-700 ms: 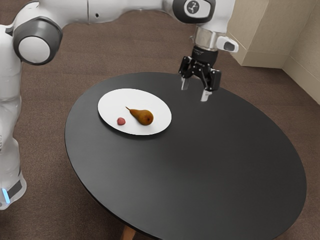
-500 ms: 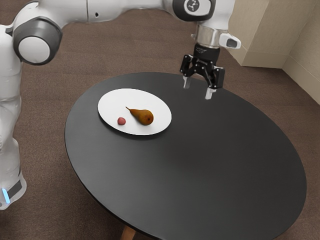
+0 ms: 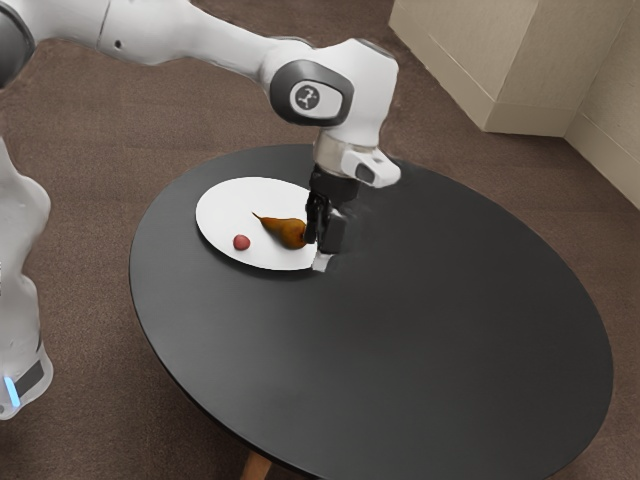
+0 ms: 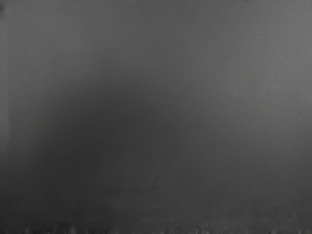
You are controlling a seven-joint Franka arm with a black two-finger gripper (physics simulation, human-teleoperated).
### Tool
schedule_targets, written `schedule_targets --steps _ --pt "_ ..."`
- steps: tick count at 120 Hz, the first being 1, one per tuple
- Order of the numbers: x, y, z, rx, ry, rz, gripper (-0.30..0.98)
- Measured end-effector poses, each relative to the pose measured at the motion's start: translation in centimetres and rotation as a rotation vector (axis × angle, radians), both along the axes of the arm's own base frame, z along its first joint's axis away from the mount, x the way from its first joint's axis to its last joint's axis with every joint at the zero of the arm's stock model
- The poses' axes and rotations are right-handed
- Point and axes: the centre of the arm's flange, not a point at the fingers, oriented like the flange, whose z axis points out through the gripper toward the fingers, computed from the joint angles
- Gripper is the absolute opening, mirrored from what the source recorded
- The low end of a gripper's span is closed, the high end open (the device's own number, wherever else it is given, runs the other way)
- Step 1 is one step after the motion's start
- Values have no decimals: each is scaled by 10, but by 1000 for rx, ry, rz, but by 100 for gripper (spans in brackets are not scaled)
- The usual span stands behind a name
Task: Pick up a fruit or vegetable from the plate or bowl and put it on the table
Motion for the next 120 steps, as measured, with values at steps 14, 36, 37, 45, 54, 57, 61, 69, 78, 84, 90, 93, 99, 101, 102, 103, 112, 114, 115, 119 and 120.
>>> schedule_targets --steps 14,36,37,45,54,57,61,69,78,84,90,93,99,101,102,103,112,114,115,119,120 --pt "-37 61 20 23 -219 -59 65" --pt "-37 72 36 85 -391 -247 63" --pt "-35 74 35 88 -390 -252 63" --pt "-30 88 19 97 -380 -287 63" --pt "-31 97 5 105 -366 -337 62" --pt "-33 102 2 106 -360 -350 62" --pt "-36 107 -4 104 -349 -368 62" --pt "-47 117 -18 93 -322 -399 61" --pt "-52 134 -24 98 -309 -423 61" --pt "-53 143 -24 105 -309 -442 61" --pt "-54 153 -23 116 -308 -461 61" --pt "-53 156 -19 125 -313 -472 61" --pt "-51 161 -12 142 -325 -495 61" --pt "-49 164 -10 147 -327 -499 61" --pt "-48 166 -9 149 -328 -502 61" --pt "-47 167 -8 151 -329 -504 61" --pt "-36 172 -9 167 -320 -536 61" --pt "-34 172 -11 168 -314 -544 61" --pt "-33 172 -12 169 -311 -548 61" --pt "-27 170 -18 171 -298 -567 61" --pt "-26 170 -19 171 -295 -572 61"
